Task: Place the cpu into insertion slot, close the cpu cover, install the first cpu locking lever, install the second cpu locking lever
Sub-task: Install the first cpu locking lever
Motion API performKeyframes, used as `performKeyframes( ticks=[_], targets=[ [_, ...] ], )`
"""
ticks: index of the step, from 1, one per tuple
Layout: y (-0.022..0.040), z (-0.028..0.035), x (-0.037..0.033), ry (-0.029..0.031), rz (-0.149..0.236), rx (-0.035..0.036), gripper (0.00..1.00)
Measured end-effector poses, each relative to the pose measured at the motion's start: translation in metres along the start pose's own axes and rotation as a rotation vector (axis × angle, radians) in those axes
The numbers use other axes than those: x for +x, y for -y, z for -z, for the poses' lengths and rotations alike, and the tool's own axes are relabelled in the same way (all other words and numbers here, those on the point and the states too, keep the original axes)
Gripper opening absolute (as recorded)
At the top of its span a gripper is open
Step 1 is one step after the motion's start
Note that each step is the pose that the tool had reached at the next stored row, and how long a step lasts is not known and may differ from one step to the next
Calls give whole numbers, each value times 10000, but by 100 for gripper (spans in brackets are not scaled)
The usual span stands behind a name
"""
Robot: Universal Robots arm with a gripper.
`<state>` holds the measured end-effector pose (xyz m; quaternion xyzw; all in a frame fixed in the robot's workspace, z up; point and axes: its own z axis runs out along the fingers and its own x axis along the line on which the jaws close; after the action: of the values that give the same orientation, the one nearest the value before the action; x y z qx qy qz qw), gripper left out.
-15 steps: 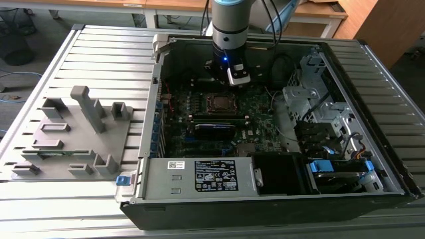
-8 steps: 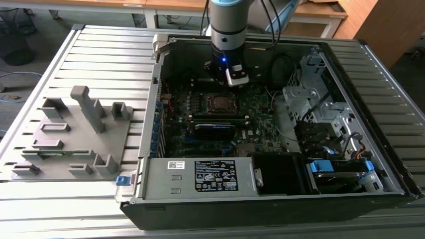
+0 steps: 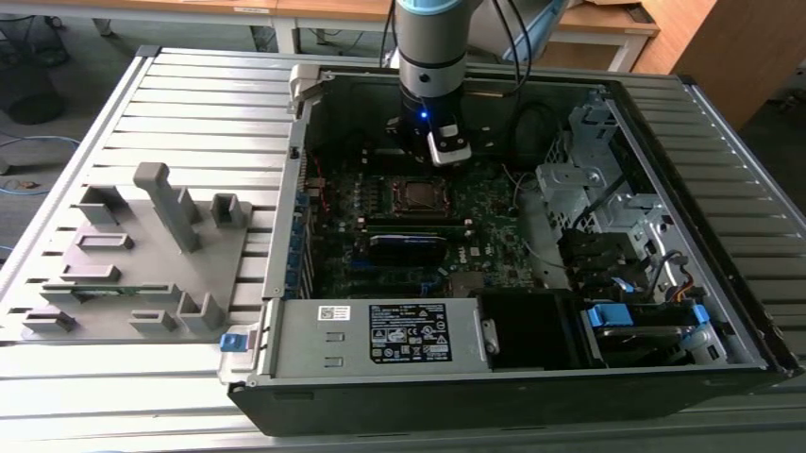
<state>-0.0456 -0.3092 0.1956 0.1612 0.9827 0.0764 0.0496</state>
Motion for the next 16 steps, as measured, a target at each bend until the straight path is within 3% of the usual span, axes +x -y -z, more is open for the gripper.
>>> performKeyframes(
  ticks=[16],
  targets=[
    [9, 2, -3, -4, -2, -16, 11]
  ],
)
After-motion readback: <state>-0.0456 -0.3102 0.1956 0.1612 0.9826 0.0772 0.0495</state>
